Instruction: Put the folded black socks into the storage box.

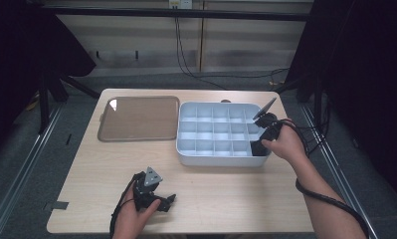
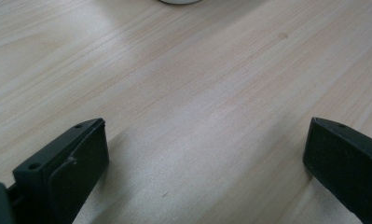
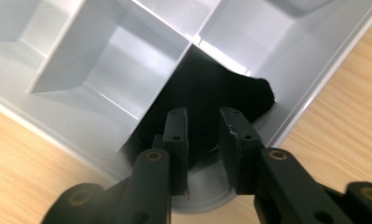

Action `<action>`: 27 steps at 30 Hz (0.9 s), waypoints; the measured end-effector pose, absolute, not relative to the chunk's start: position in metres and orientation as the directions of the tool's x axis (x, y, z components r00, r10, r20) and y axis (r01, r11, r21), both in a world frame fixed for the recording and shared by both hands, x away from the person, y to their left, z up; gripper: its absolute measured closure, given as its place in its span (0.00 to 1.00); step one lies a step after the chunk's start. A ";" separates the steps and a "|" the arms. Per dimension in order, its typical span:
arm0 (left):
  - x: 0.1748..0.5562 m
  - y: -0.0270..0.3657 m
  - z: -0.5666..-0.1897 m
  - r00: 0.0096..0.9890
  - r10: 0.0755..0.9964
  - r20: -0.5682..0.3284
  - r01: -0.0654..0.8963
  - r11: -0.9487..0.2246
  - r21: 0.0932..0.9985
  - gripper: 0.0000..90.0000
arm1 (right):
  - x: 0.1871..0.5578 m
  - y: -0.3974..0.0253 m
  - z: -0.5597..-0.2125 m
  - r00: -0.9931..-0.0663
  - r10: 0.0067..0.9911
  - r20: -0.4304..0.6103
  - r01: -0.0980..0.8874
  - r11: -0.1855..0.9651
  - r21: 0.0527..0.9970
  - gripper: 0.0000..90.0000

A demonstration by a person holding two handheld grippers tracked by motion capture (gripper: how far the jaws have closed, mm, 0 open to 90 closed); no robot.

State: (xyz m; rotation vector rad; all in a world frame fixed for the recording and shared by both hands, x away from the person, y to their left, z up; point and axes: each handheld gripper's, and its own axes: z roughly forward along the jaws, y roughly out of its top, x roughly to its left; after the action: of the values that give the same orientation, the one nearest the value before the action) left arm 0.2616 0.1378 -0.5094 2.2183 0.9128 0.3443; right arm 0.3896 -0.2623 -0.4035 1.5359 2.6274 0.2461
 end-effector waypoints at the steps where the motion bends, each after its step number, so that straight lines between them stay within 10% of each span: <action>1: 0.261 0.138 -0.509 0.714 0.699 -0.021 0.513 -0.502 0.696 0.00 | 0.389 -0.261 -0.401 -0.493 0.870 0.000 0.855 0.484 0.186 0.75; 15: 0.261 0.138 -0.509 0.715 0.699 -0.023 0.513 -0.502 0.696 0.00 | 0.378 -0.260 -0.380 -0.522 0.853 0.029 0.826 0.497 0.268 0.42; 27: 0.261 0.138 -0.509 0.715 0.699 -0.022 0.512 -0.502 0.697 0.00 | 0.363 -0.267 -0.368 -0.528 0.849 0.039 0.820 0.497 0.283 0.35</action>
State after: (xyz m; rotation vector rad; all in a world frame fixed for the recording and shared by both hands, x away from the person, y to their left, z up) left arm 0.2612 0.1375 -0.5094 2.2157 0.9153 0.3429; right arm 0.3631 -0.2669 -0.3675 1.4690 2.6259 0.4091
